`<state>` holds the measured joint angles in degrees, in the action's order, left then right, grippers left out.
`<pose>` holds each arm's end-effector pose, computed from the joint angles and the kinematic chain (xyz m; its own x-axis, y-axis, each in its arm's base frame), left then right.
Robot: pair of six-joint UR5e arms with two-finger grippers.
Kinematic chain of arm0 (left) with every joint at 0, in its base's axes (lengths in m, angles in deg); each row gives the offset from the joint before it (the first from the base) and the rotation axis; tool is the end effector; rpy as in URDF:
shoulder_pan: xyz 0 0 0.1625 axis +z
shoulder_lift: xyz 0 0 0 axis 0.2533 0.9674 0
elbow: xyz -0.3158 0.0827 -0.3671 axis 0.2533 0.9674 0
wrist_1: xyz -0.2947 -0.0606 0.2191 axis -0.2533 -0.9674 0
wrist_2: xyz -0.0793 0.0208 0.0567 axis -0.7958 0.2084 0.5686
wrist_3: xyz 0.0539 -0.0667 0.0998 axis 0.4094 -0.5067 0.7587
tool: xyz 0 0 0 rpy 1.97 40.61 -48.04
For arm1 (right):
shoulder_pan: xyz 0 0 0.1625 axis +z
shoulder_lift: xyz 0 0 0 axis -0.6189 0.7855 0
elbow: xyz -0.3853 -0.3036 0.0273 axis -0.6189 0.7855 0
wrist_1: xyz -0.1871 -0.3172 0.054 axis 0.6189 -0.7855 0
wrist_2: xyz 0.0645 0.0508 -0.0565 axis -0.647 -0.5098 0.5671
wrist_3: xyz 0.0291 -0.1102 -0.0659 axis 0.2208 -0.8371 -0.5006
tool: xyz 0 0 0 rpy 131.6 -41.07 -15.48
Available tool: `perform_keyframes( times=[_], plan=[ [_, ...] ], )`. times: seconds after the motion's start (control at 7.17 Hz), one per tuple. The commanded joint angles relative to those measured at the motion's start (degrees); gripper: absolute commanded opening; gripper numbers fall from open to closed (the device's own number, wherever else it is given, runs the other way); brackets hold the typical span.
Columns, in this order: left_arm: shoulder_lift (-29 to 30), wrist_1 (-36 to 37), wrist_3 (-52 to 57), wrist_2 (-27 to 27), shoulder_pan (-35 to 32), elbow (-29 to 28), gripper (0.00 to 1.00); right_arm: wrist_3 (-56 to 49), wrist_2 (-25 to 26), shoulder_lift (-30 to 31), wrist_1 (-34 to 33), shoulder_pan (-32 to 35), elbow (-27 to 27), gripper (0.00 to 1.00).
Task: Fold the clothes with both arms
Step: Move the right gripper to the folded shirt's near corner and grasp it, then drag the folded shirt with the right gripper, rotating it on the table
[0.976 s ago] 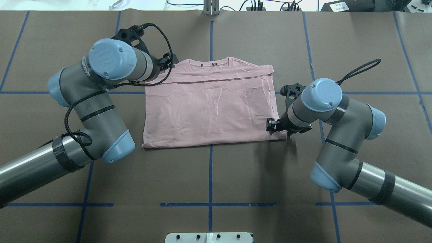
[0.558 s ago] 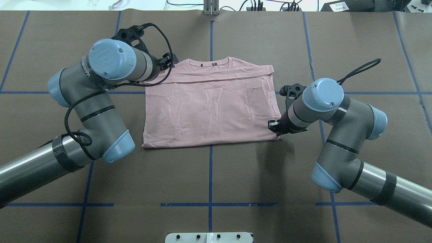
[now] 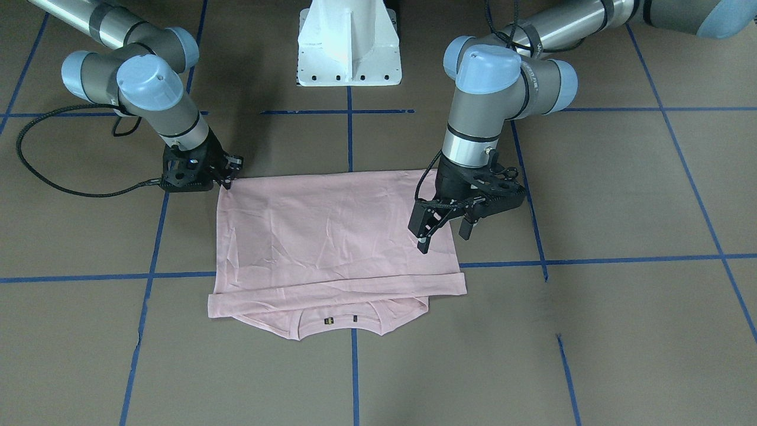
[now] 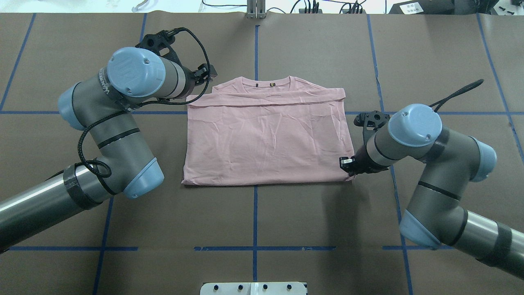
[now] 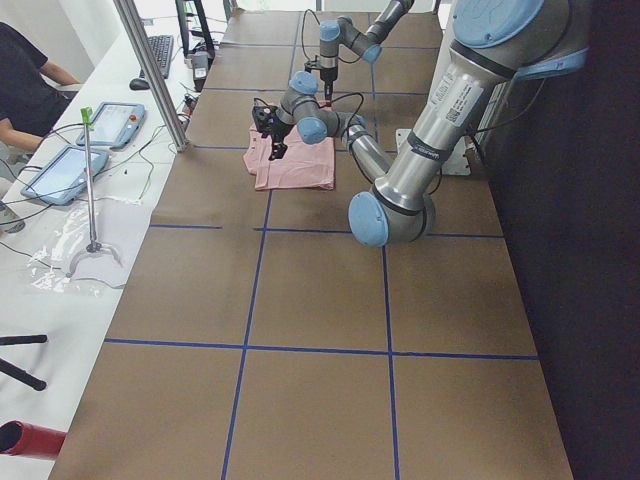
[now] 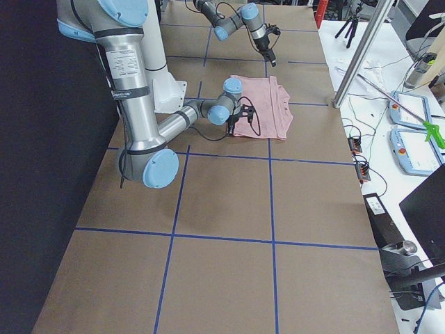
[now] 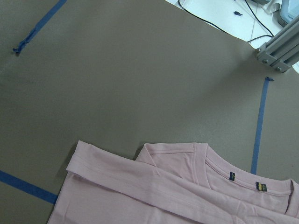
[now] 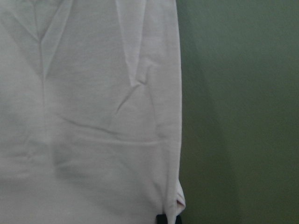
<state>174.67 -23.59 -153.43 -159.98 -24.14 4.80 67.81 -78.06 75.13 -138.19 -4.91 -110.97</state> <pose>0.4869 -0.5546 0.3277 0.4126 -0.3396 -0.8452 0.5974 0.8014 -0.0304 -0.4286 -0.3737 0.5050 0.6594 0.0306 0.7512 -0.0046 0.9993 -0.0366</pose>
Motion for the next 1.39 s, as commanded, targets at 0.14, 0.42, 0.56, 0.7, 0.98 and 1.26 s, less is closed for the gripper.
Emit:
perform_keyframes(
  times=[0.14, 0.42, 0.56, 0.7, 0.98, 1.26],
  plan=[
    [-0.1, 0.08, 0.0, 0.43, 1.37, 0.65, 1.0, 0.81, -5.95, 17.45, -0.12, -10.08, -16.12, 0.0],
    [-0.1, 0.25, 0.0, 0.52, 2.07, 2.31, 1.0, 6.32, -6.86, 19.33, 0.49, -19.74, -18.27, 0.23],
    [-0.19, 0.34, 0.0, 0.34, 2.33, 3.45, 1.0, 6.61, -6.86, 19.33, 0.58, -21.09, -19.14, 0.99],
    [-1.24, 0.43, 0.09, -1.14, 2.86, 5.38, 1.0, 7.31, -6.42, 18.8, 0.67, -21.19, -19.58, 1.0],
    [-2.12, 7.15, -1.92, -2.73, 8.02, 10.74, 1.0, 12.57, -5.98, 17.14, 0.76, -15.53, -21.95, 1.0],
    [-6.06, 7.98, -15.5, -1.95, 15.4, 10.76, 1.0, 12.76, -6.15, 15.03, 0.76, -4.64, -22.93, 1.0]
  ],
)
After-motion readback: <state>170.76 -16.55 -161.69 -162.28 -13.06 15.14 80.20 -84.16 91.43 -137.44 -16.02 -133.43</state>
